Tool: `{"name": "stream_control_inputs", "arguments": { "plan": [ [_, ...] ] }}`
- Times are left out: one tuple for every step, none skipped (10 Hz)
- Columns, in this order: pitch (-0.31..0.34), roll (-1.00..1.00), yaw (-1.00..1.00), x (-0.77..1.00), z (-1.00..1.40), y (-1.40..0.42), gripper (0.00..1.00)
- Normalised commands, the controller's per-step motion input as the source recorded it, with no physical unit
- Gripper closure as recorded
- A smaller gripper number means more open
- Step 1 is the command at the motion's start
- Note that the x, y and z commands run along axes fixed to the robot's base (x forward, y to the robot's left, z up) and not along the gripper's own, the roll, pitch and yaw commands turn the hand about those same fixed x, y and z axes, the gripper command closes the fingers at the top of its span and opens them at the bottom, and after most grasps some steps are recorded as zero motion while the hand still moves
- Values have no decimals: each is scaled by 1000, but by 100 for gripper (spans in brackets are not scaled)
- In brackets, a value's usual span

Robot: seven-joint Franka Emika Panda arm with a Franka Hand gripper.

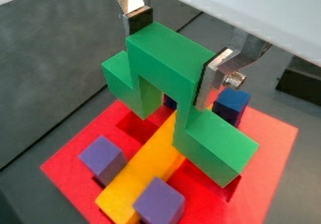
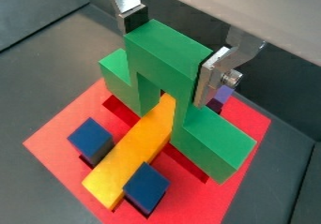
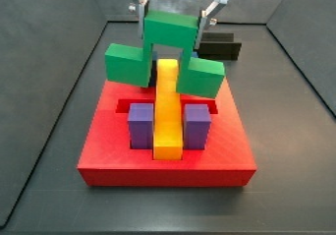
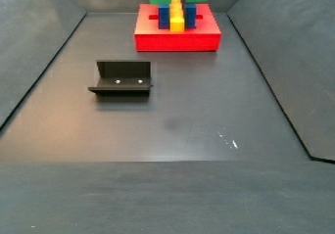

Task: Pick up the green object. Move up. Place the green object on the fixture. Regrasp the green object. Move to above the board. Insert the green object.
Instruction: Insert the green object.

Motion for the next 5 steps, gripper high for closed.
{"name": "stream_control_inputs", "arguments": {
  "plan": [
    [17,-500,34,180,51,103,100],
    [27,-500,54,137,0,129,100],
    [10,-500,40,97,0,137,100],
    [0,-184,0,0,-186,140,100],
    [-44,41,46,-129,-240,160,100]
  ]
}}
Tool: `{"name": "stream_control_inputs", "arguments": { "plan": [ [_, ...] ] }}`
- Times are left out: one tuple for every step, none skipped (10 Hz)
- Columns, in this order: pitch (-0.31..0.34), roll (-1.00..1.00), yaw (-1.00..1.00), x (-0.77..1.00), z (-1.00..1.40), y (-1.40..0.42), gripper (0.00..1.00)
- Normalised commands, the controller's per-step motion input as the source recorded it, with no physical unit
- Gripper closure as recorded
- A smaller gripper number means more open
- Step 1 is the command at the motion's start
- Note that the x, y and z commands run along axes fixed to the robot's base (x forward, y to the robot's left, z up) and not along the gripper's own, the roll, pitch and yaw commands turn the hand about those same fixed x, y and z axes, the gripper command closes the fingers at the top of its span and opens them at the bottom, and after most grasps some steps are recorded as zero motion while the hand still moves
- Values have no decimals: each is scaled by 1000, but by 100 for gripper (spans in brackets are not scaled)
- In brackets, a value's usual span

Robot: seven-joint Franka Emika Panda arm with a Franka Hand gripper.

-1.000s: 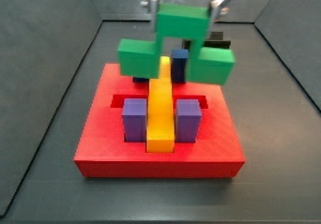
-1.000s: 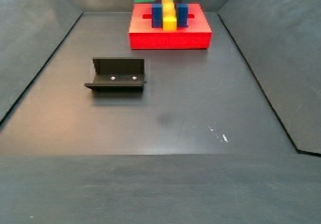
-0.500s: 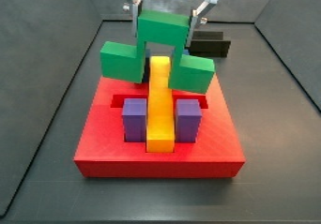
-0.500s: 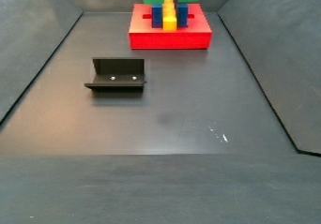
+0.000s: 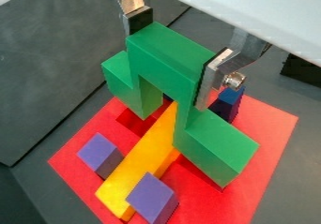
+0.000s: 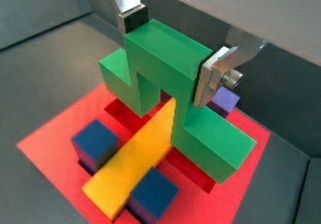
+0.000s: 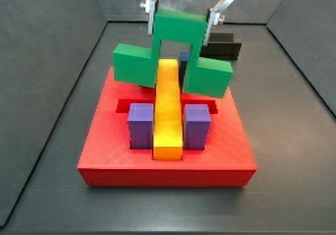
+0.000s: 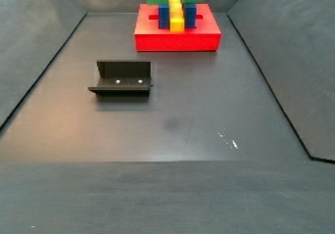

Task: Pick up the green object. Move up. Place the green object on the fixture. Regrasp the green object. Move to above the board. Insert the green object.
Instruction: Insert the green object.

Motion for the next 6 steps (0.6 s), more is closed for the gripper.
{"name": "stream_control_inputs", "arguments": {
  "plan": [
    [-19,91,157,0,-63,274,100],
    [-81,34,214,0,0,146,100],
    [-306,-11,114,0,66,26,100],
    [-333,-9,60,-83,100,0,100],
    [-443,0,49,-149,0,0,100],
    [-500,0,23,-157,0,0,100]
  ]
}}
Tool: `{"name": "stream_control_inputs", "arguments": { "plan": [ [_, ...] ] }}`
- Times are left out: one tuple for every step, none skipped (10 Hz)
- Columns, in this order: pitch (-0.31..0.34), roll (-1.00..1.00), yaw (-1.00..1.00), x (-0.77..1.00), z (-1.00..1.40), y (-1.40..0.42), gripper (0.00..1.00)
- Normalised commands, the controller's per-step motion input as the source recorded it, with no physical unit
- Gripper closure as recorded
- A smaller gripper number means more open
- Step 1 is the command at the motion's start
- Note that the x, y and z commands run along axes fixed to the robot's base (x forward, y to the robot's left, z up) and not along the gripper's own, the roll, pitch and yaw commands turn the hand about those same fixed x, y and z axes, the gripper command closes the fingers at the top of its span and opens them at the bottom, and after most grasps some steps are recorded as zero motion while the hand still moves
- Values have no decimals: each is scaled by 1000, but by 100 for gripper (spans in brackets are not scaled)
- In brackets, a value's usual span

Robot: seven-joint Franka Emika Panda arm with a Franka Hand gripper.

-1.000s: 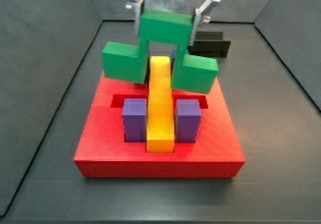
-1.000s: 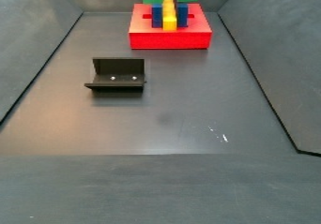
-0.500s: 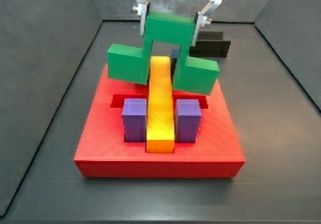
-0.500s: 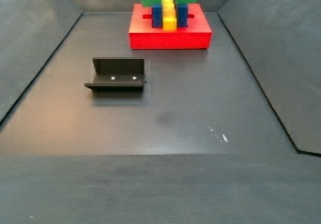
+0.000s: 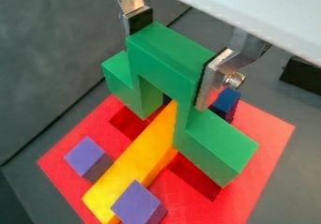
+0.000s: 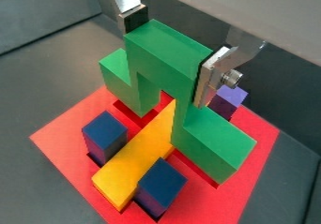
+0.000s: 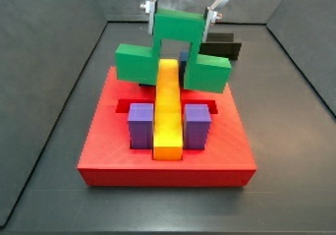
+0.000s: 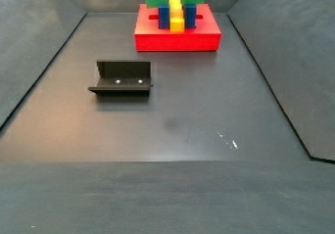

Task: Pick up the green object. Move up. Place the green object on the fixture. Regrasp the green object. Move to above the board. Insert the green object.
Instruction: Insert the green object.

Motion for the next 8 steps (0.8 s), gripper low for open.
{"name": "stream_control_inputs", "arguments": {
  "plan": [
    [-500,0,0,-186,0,0,100],
    [-500,23,0,-214,0,0,100],
    [-500,53,0,-209,-11,0,100],
    [-413,61,0,-249,0,-34,100],
    [-234,259,3,-51,-23,-114,100],
    [-101,457,129,17,-137,-86,100],
    [-106,491,160,54,-189,-46,100],
    [-131,420,157,60,-194,-49,100]
  ]
}}
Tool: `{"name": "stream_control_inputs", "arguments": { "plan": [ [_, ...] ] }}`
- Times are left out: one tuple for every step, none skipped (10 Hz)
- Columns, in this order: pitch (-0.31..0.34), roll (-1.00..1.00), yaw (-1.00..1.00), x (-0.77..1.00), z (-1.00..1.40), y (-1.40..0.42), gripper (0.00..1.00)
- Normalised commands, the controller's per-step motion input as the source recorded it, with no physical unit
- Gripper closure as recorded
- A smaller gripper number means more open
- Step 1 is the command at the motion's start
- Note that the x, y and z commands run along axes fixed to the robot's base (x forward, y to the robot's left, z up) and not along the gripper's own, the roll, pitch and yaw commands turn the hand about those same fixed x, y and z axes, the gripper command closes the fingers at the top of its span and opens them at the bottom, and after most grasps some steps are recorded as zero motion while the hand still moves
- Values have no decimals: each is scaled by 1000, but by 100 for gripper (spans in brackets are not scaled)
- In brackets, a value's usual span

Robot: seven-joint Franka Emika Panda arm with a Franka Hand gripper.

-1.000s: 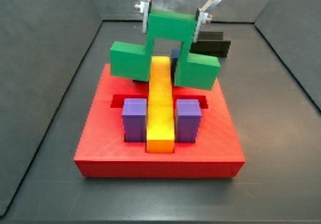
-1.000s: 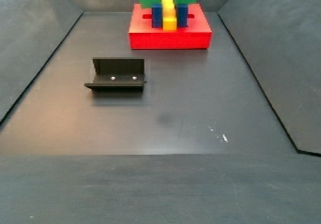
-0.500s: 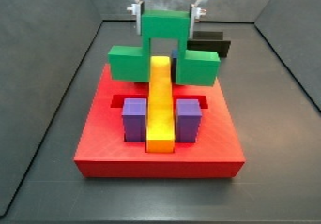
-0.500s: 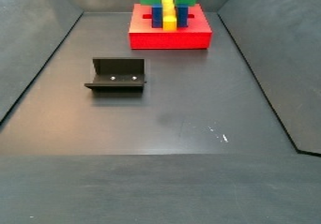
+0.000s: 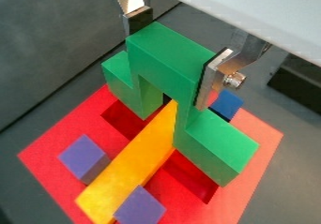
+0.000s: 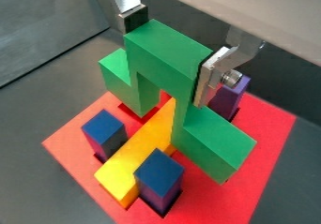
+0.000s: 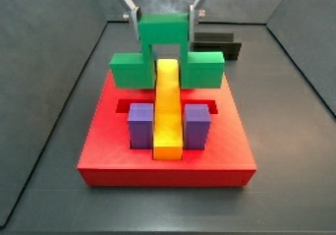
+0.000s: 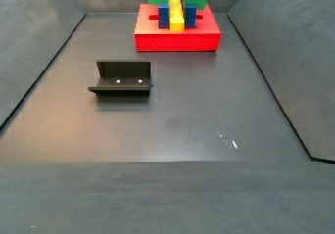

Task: Pick up the green object. Move up. Place the green object on the fixture. Regrasp the green object. Move to above the board. Insert the green object.
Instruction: Insert the green object.

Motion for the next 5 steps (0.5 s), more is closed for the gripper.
{"name": "stream_control_inputs", "arguments": {
  "plan": [
    [-60,370,111,0,-171,-20,100],
    [-44,181,34,-17,-69,-37,100],
    [-34,74,31,-31,-17,-71,100],
    [-17,23,20,-6,-9,-74,100],
    [-34,0,9,0,-20,-91,100]
  ]
}}
